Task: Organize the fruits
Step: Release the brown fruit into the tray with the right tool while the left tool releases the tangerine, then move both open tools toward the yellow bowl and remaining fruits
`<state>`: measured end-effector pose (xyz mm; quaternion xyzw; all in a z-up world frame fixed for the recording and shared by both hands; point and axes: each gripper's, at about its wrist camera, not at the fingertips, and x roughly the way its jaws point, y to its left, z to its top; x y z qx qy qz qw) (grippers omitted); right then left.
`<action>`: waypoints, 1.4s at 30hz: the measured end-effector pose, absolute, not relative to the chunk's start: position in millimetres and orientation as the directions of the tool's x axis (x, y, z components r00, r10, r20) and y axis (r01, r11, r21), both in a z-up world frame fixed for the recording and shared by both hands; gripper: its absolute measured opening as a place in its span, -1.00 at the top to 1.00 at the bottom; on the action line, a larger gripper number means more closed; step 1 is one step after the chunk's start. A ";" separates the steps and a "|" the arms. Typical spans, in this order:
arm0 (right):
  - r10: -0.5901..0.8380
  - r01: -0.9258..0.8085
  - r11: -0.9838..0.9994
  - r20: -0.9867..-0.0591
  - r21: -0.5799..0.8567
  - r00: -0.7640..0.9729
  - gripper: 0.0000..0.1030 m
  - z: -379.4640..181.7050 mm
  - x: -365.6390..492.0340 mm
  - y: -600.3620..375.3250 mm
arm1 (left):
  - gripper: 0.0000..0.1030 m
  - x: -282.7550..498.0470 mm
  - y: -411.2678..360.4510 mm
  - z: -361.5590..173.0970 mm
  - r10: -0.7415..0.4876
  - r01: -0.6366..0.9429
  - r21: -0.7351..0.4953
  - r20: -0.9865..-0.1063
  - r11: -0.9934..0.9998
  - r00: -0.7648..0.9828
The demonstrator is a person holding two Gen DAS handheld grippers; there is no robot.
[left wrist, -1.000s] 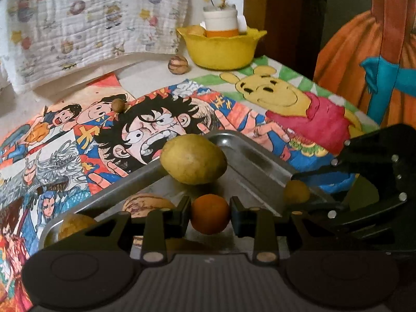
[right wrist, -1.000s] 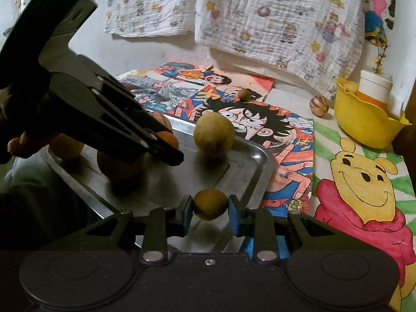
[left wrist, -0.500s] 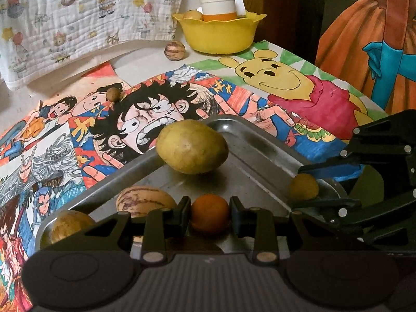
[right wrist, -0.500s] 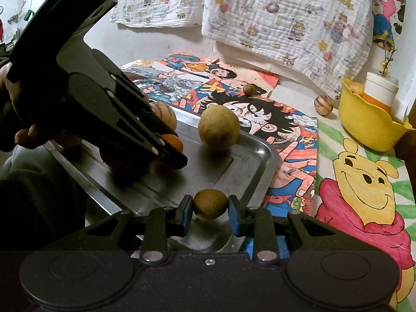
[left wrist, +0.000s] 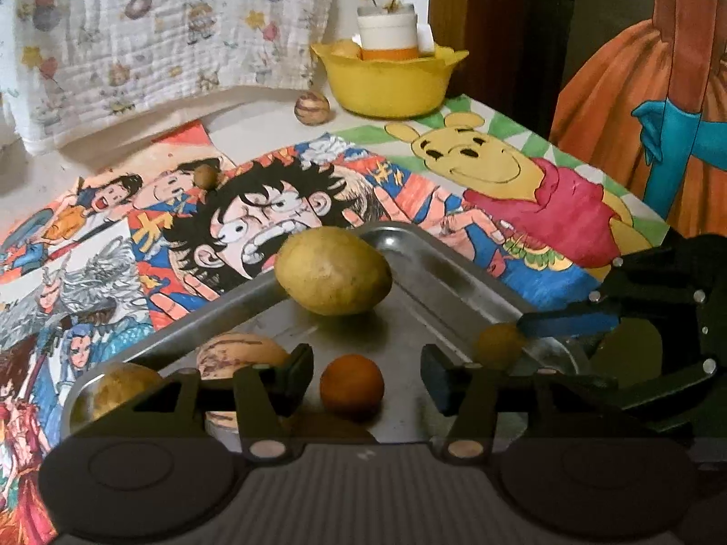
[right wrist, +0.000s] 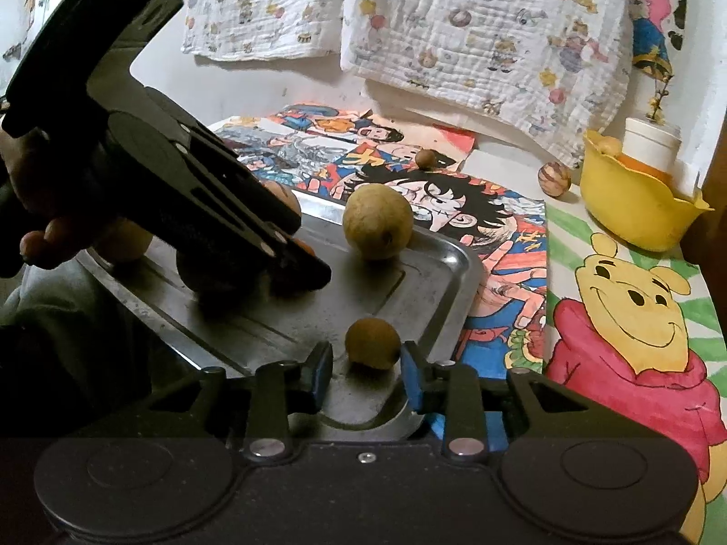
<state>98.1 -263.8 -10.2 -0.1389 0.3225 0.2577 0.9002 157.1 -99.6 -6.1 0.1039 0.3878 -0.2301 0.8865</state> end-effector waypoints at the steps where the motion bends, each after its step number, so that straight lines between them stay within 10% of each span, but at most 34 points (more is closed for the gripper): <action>1: 0.376 -0.552 0.830 -0.647 -0.082 0.663 0.23 -9.2 95.8 -264.6 | -0.19 154.3 -98.5 -3.5 -0.327 0.486 0.009 -0.729 0.874 0.601; 11: 0.427 -0.543 0.839 -0.567 -0.044 0.705 -0.49 7.7 69.2 -265.9 | -0.94 109.3 -76.6 17.5 -0.302 0.413 0.021 -0.647 0.910 0.700; 18: 0.486 -0.561 0.828 -0.489 -0.008 0.724 -0.96 22.1 44.7 -263.8 | -0.99 68.2 -48.0 19.5 -0.310 0.349 -0.061 -0.615 0.935 0.725; 42: 0.321 -0.454 0.890 -0.640 -0.048 0.698 -0.99 9.2 51.3 -254.2 | -0.99 26.6 13.0 -1.7 -0.092 0.213 0.097 -0.681 0.972 0.727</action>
